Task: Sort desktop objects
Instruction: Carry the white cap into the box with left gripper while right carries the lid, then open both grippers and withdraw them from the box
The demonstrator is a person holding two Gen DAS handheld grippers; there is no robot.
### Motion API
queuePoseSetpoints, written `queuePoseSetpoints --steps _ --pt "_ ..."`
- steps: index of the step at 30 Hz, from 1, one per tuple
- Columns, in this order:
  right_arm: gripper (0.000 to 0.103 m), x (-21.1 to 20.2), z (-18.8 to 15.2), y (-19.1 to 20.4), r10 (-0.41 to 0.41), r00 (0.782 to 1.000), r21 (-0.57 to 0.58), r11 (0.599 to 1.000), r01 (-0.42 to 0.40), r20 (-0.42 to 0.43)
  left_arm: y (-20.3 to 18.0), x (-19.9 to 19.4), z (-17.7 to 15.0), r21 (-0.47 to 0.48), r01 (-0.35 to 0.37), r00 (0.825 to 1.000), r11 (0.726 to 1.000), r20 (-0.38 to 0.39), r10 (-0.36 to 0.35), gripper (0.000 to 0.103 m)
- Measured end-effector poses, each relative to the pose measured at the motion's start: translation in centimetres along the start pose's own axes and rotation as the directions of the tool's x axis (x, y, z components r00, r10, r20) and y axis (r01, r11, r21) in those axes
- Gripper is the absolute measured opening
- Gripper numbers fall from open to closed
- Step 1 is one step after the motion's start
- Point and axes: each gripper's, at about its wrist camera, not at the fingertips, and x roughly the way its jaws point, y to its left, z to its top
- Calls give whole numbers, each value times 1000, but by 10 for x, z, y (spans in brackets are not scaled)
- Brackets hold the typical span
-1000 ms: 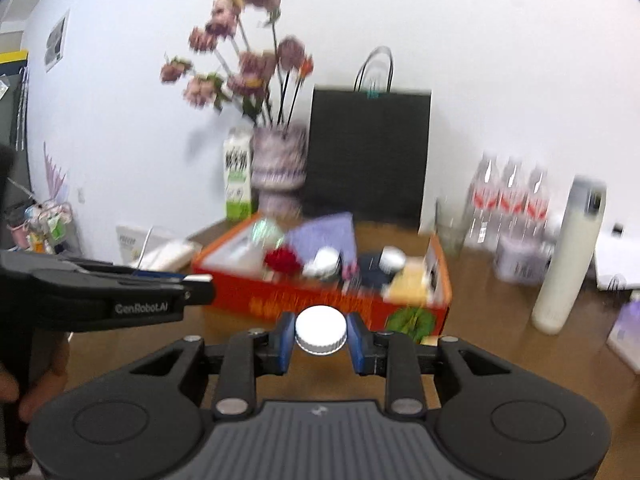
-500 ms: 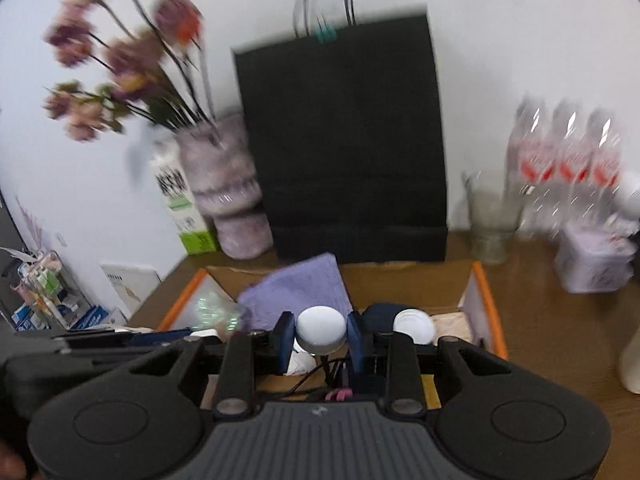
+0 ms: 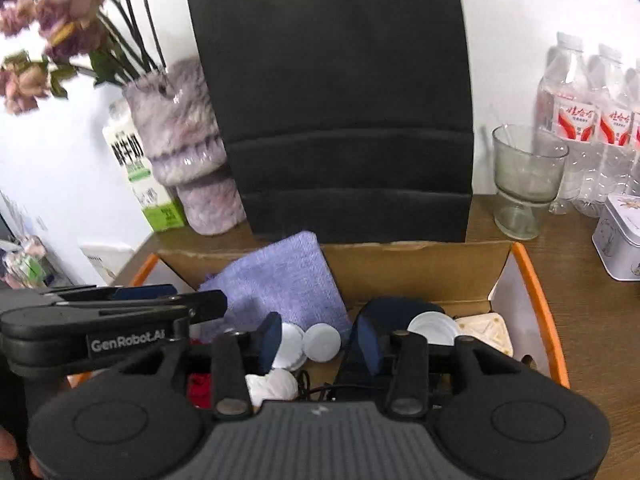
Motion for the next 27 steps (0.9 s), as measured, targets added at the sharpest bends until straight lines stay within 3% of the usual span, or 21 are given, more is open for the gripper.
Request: queuePoseSetpoints --steps 5,8,10,13,19,27 --pt "46 -33 -2 -4 -22 999 -2 1000 22 40 1 -40 -6 -27 -29 998 999 55 31 64" --pt "50 -63 -17 -3 -34 997 -14 999 35 69 -1 -77 -25 -57 -11 994 998 106 17 74" --pt "57 -83 -33 1 -49 995 -33 998 52 90 -9 -95 -44 -23 1 993 1000 117 1 78" --pt "57 -112 -66 8 -74 992 -72 994 82 105 -20 -120 -81 -4 -57 990 998 126 57 78" --pt "58 -164 -155 11 -106 987 -97 988 119 124 -30 -165 -180 -55 4 995 998 103 2 84" --pt "59 -198 -255 6 -133 986 -119 982 144 96 -45 -191 -276 -43 -14 999 999 47 16 84"
